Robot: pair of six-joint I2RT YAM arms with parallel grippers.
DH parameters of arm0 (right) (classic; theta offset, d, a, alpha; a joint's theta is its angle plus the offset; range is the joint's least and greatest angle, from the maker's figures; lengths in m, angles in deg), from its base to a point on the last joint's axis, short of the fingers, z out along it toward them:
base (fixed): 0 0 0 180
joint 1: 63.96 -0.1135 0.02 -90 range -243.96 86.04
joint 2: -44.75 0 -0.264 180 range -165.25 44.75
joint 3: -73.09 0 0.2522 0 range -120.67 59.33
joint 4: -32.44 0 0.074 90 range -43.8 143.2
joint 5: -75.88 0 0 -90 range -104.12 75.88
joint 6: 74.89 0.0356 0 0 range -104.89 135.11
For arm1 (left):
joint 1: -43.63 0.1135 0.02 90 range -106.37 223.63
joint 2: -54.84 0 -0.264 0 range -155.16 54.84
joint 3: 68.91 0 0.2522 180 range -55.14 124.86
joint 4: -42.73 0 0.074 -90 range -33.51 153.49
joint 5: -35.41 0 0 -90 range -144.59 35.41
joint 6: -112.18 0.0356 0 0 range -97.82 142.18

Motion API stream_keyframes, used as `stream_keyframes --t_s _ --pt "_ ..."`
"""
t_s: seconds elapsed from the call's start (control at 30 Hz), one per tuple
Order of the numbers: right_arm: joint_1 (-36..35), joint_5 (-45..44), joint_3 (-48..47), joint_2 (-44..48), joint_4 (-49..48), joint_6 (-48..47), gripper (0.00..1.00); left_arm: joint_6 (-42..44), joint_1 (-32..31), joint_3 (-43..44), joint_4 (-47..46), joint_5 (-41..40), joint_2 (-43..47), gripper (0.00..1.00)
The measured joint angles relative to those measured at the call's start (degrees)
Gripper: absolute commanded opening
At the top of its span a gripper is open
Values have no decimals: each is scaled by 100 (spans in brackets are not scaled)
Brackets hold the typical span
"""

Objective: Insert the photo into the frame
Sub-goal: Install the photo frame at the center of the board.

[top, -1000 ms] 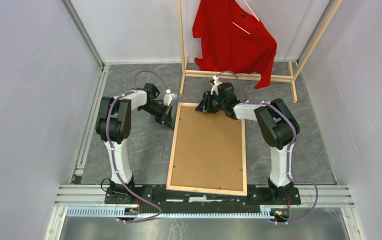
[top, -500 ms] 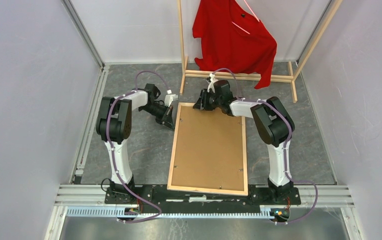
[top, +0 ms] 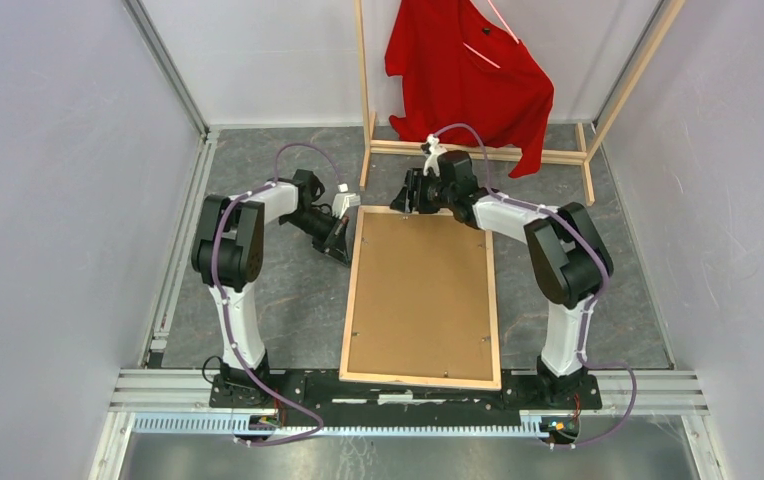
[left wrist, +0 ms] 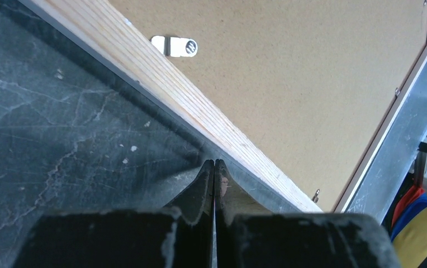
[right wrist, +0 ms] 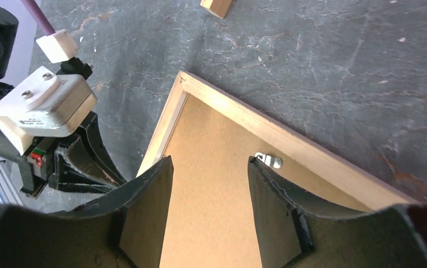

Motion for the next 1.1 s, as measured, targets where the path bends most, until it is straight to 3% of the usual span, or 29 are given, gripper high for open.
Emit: stream_keyframes --t_s 0.2,0.4,0.87,1.1 --pt "22 -291 590 507 -22 203 57 247 0 -140 120 -13 133 2" --pt "-205 -671 1394 531 -380 1075 51 256 0 -297 118 46 136 2" --pt "-437 -1864 1333 476 -529 1878 44 256 -87 -297 116 68 140 2" --pt "-433 -2107 1060 205 -544 1978 33 256 -94 -297 116 66 140 2"
